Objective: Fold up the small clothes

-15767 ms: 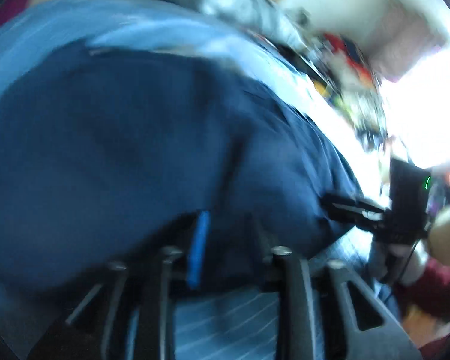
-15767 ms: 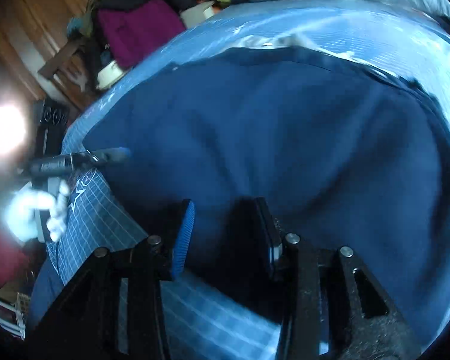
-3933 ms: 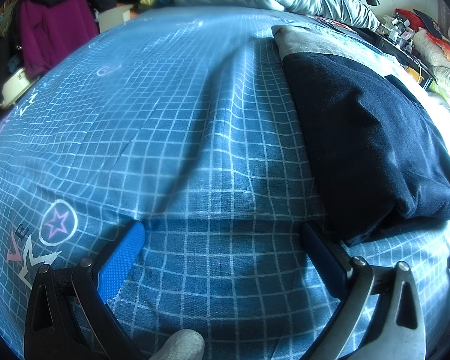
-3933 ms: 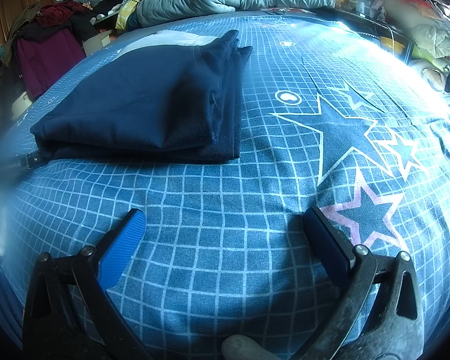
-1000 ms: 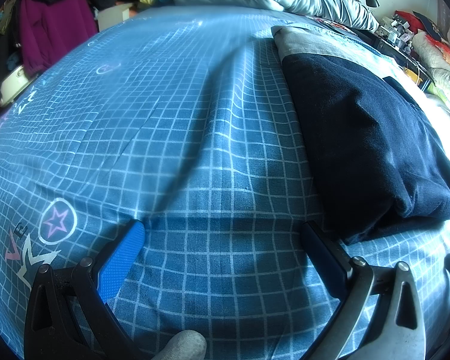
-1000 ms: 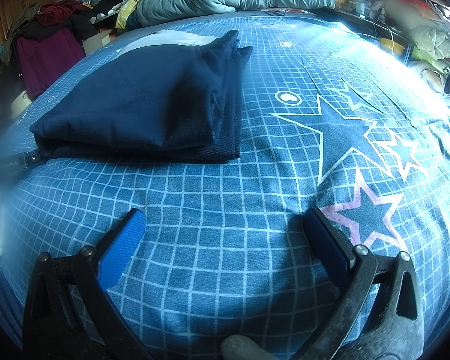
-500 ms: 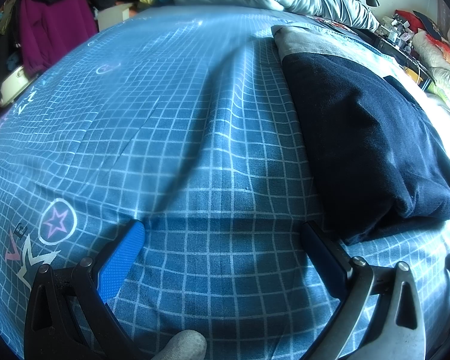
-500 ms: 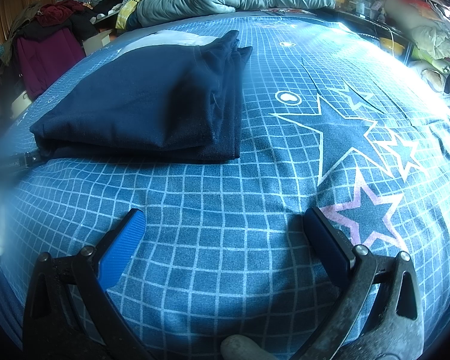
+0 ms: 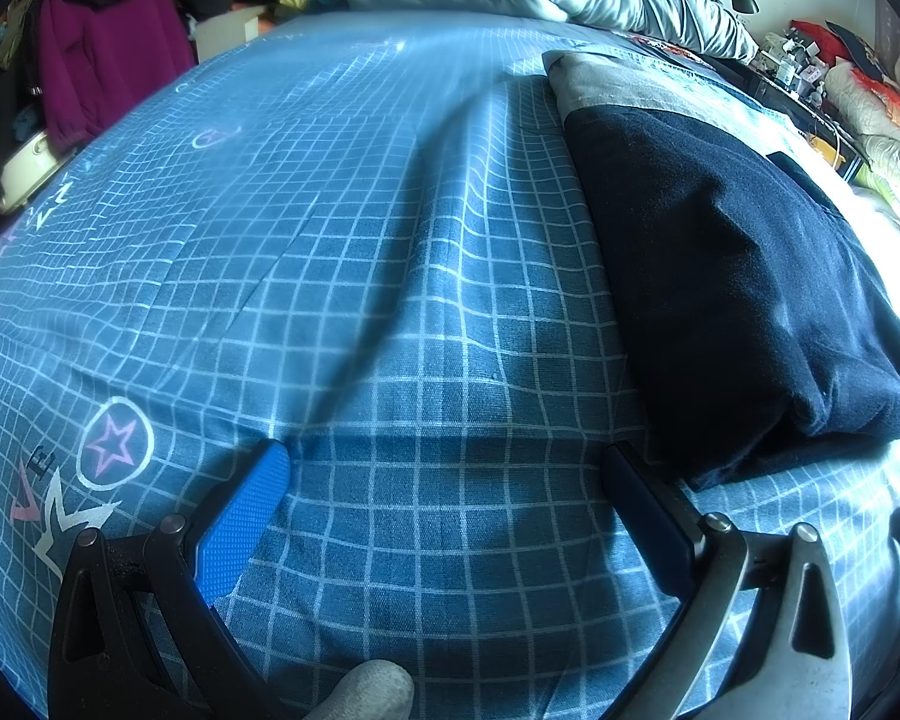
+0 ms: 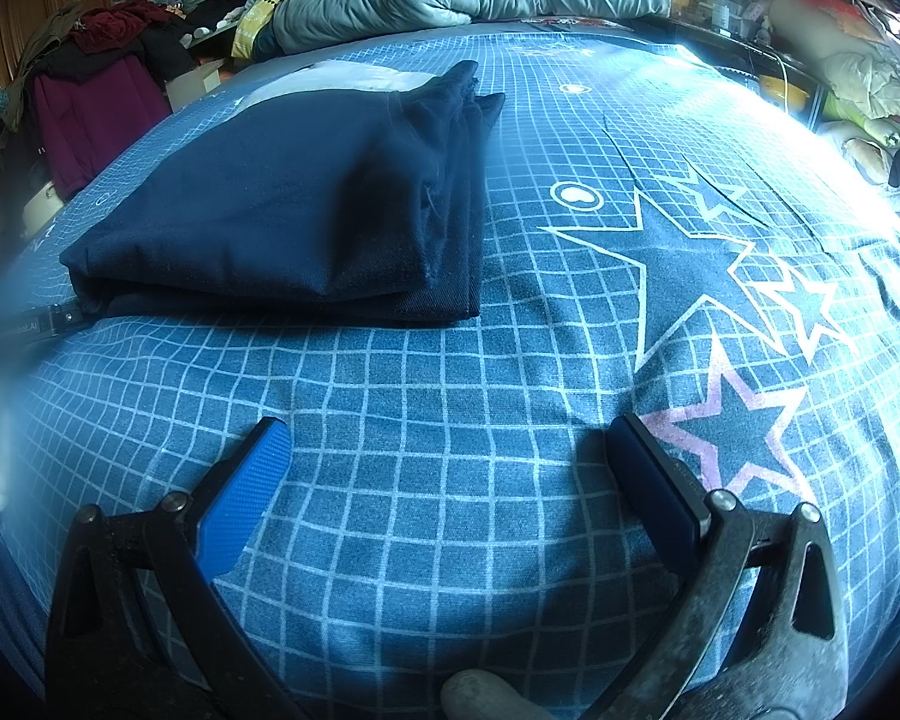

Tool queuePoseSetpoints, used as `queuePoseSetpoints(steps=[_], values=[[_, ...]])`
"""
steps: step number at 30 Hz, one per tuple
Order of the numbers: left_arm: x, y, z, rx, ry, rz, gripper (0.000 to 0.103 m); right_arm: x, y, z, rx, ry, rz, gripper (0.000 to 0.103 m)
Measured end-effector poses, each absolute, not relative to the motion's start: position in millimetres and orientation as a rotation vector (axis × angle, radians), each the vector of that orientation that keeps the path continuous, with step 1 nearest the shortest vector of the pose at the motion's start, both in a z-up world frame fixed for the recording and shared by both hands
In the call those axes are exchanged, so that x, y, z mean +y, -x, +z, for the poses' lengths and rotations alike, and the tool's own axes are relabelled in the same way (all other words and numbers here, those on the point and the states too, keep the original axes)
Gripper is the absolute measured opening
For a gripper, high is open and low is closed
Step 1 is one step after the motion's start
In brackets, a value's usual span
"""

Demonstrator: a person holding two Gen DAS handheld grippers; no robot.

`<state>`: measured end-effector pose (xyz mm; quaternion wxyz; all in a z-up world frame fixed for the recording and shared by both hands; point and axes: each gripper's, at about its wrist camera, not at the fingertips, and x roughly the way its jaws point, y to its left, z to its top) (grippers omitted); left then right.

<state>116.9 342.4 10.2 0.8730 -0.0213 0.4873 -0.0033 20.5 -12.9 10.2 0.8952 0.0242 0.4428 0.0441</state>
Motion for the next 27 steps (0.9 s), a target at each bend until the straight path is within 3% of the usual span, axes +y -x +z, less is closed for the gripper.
queuePoseSetpoints(steps=[21, 27], values=[[343, -115, 17, 1.023, 0.060, -0.036, 0.103, -6, -24, 14, 0.959, -0.001, 0.082, 0.103], [341, -91, 82, 0.872, 0.033, -0.043, 0.103, 6, -22, 53, 0.938, 0.087, 0.041, 0.103]])
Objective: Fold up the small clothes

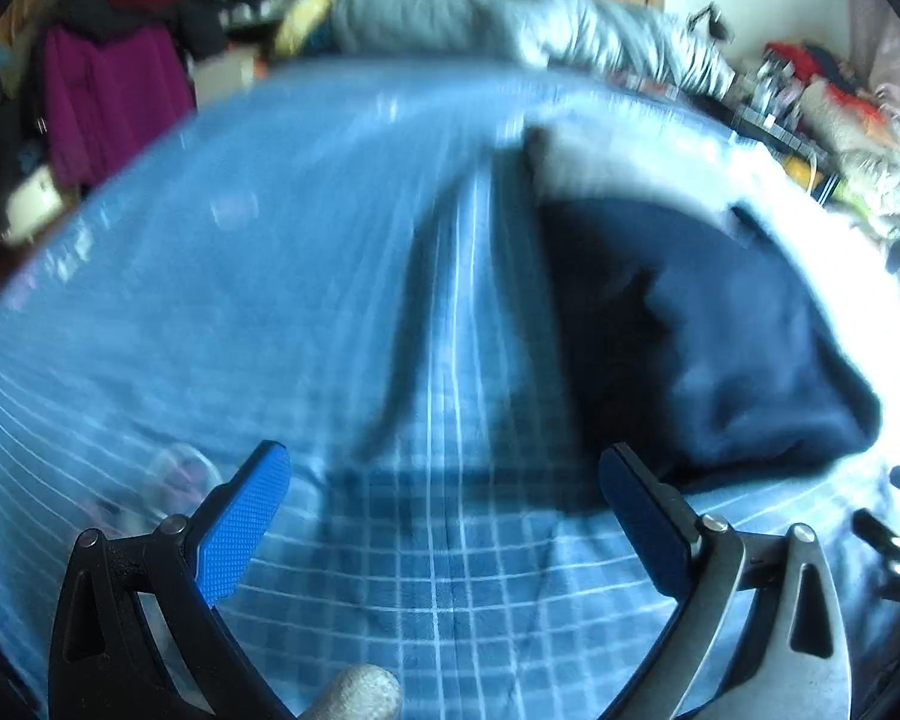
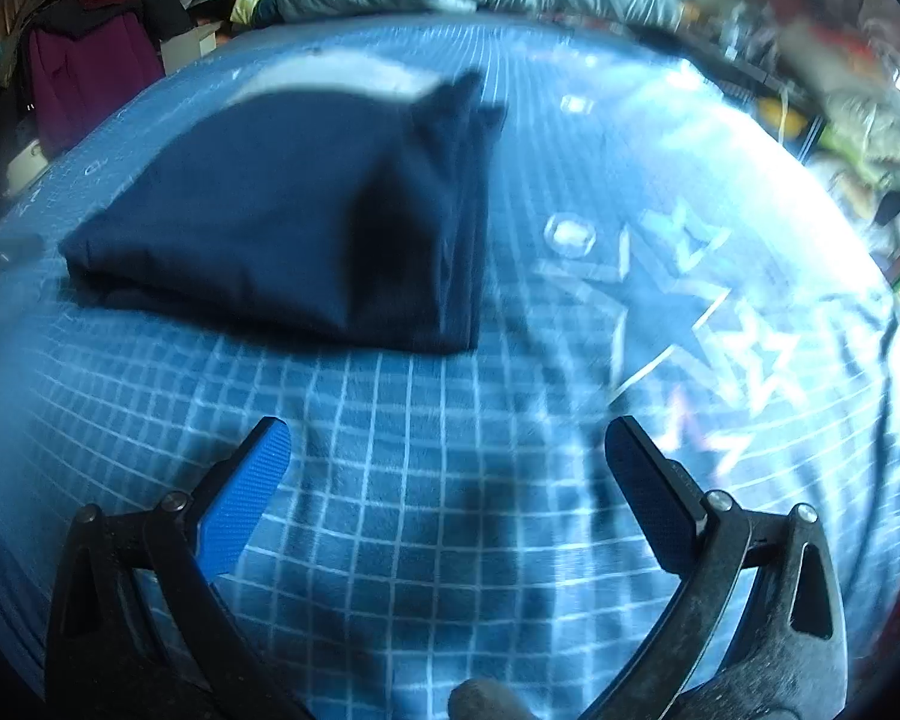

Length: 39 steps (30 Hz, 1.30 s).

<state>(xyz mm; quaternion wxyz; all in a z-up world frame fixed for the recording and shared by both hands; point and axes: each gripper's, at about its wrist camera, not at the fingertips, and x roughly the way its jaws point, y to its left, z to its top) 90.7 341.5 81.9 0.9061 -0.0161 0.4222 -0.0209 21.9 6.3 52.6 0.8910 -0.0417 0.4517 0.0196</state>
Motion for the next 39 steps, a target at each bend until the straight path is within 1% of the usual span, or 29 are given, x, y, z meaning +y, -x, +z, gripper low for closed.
queuePoseSetpoints(steps=[4, 8, 9, 11, 16, 21, 30, 39], values=[[341, -62, 157, 0.699, 0.013, -0.015, 0.103, 28, -4, 126, 0.777, 0.144, -0.005, 0.103], [345, -30, 218, 0.564, 0.044, -0.019, 0.103, 43, 21, 205, 0.598, 0.142, -0.069, 0.103], [345, -22, 232, 0.531, 0.041, -0.016, 0.103, 44, 28, 222, 0.559, 0.119, -0.073, 0.103], [342, -6, 252, 0.473, 0.028, -0.018, 0.103, 46, 29, 237, 0.544, 0.103, -0.066, 0.103], [339, 15, 278, 0.442, -0.015, -0.020, 0.103, 48, 25, 249, 0.554, 0.093, -0.041, 0.103], [340, 24, 296, 0.448, 0.022, -0.048, 0.103, 48, 30, 253, 0.559, 0.076, -0.040, 0.103], [326, 39, 306, 0.490, 0.039, -0.093, 0.103, 51, 29, 250, 0.648, 0.029, -0.020, 0.103], [321, 53, 313, 0.486, 0.047, -0.132, 0.103, 56, 40, 257, 0.623, 0.036, -0.025, 0.103]])
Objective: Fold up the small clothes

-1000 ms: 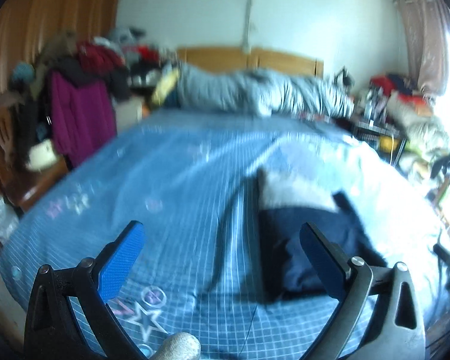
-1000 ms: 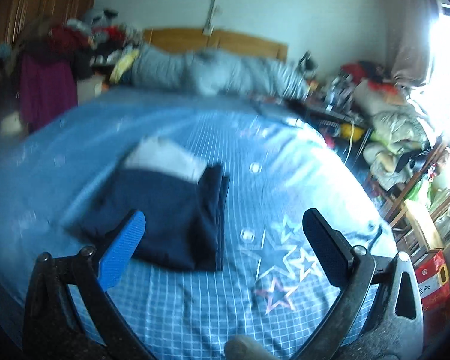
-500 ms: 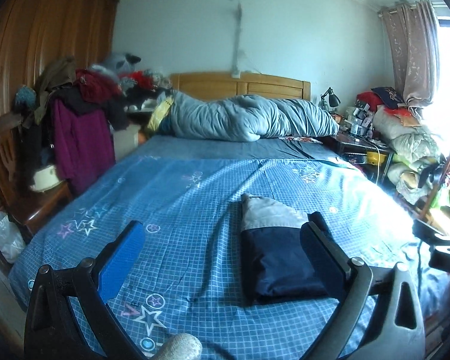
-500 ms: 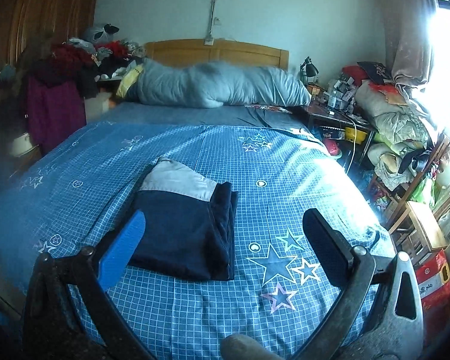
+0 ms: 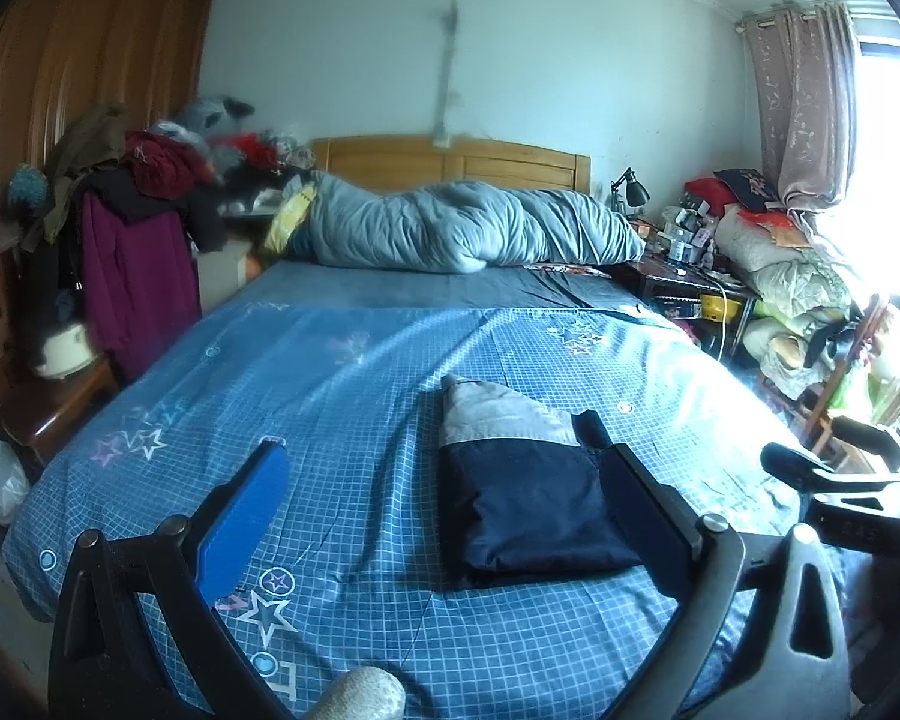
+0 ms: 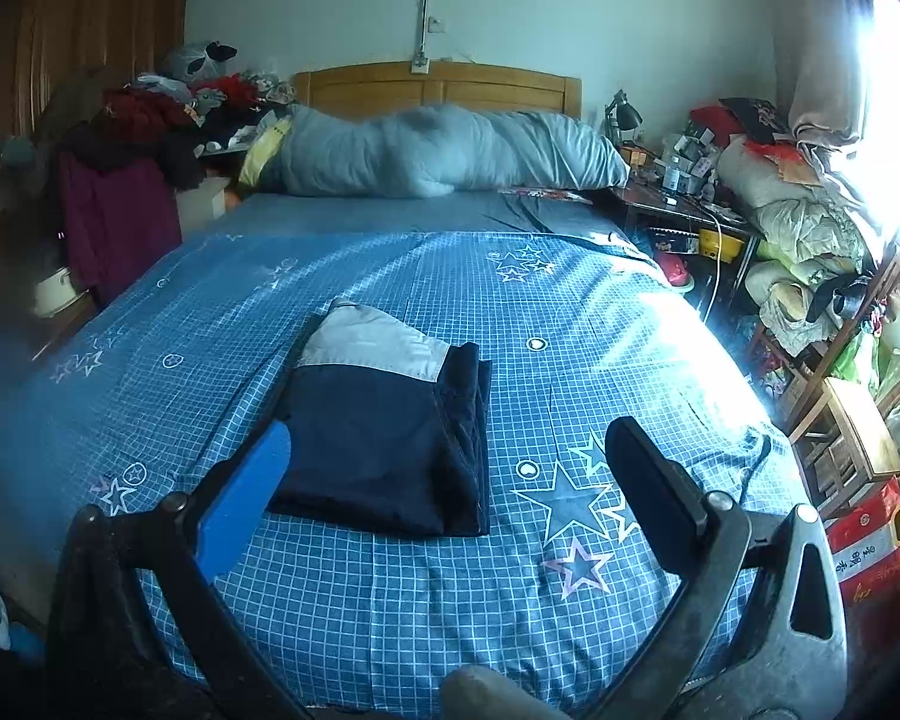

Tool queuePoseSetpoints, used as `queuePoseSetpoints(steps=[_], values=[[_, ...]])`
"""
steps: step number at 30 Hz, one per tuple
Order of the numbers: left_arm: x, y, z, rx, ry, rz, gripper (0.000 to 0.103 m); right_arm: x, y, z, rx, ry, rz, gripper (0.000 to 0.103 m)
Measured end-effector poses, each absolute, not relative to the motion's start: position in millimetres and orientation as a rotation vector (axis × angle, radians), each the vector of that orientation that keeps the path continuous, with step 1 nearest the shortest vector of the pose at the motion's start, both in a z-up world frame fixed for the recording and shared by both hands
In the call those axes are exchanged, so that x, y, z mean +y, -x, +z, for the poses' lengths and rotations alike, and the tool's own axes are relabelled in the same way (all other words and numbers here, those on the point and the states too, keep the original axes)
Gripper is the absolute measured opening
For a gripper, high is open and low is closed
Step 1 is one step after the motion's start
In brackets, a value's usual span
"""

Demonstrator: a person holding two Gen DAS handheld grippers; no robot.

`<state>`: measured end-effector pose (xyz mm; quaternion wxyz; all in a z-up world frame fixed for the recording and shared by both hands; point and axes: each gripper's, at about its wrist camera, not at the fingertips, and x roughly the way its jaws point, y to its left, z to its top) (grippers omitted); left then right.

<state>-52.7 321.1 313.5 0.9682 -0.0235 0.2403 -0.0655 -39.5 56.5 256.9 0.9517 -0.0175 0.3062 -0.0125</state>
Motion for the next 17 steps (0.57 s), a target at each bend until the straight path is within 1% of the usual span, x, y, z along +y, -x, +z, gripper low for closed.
queuePoseSetpoints(steps=[5, 11, 17], values=[[316, 52, 313, 0.491, 0.038, -0.140, 0.103, 50, 33, 252, 0.646, -0.024, 0.012, 0.103], [309, 46, 303, 0.525, 0.034, -0.154, 0.103, 42, 17, 226, 0.728, -0.072, 0.029, 0.103], [305, 40, 294, 0.548, 0.024, -0.159, 0.103, 48, 15, 222, 0.732, -0.062, 0.038, 0.103]])
